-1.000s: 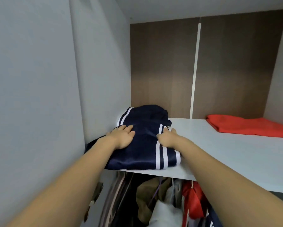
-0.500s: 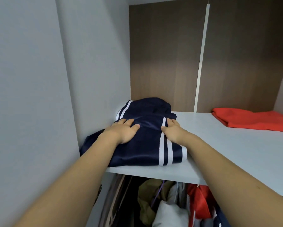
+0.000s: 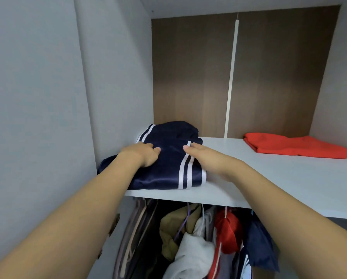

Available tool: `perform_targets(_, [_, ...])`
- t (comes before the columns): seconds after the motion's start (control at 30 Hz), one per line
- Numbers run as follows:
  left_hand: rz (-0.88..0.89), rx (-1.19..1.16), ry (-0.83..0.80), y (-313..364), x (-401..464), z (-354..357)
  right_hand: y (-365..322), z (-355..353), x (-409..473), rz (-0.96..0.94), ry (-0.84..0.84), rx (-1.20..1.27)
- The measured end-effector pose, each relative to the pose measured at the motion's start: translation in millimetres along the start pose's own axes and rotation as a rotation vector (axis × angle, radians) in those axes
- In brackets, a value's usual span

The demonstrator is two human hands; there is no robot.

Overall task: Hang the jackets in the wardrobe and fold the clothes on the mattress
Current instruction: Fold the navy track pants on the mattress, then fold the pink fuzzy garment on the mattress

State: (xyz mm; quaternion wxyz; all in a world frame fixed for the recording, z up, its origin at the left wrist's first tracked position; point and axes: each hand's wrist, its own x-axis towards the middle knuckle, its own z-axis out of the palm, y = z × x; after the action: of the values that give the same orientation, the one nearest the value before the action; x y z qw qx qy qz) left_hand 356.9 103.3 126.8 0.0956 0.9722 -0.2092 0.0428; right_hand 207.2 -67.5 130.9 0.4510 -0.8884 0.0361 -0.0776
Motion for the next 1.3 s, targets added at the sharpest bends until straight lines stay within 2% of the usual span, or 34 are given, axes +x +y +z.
perform_targets(0.2, [0.016, -0.12, 0.156, 6, -55, -5, 4, 2, -40, -0.057, 0.038, -0.168])
perform_targets(0.37, [-0.113, -0.04, 0.465, -1, -95, 23, 11, 12, -72, -0.047, 0.118, -0.262])
perform_targets(0.53, [-0.07, -0.076, 0.517, 5, -116, 20, 11, 2, -106, -0.061, 0.196, -0.43])
perform_targets(0.83, [0.278, -0.03, 0.558, 94, -186, -3, 14, -29, -208, 0.011, 0.42, -0.586])
perform_targets(1.0, [0.534, -0.128, 0.603, 145, -238, -23, 7, -44, -284, 0.126, 0.585, -0.639])
perform_targets(1.1, [0.69, -0.107, 0.635, 160, -268, -31, 1, -41, -332, 0.228, 0.662, -0.643])
perform_targets(1.3, [0.861, -0.137, 0.618, 179, -338, -40, -35, -31, -435, 0.362, 0.76, -0.689])
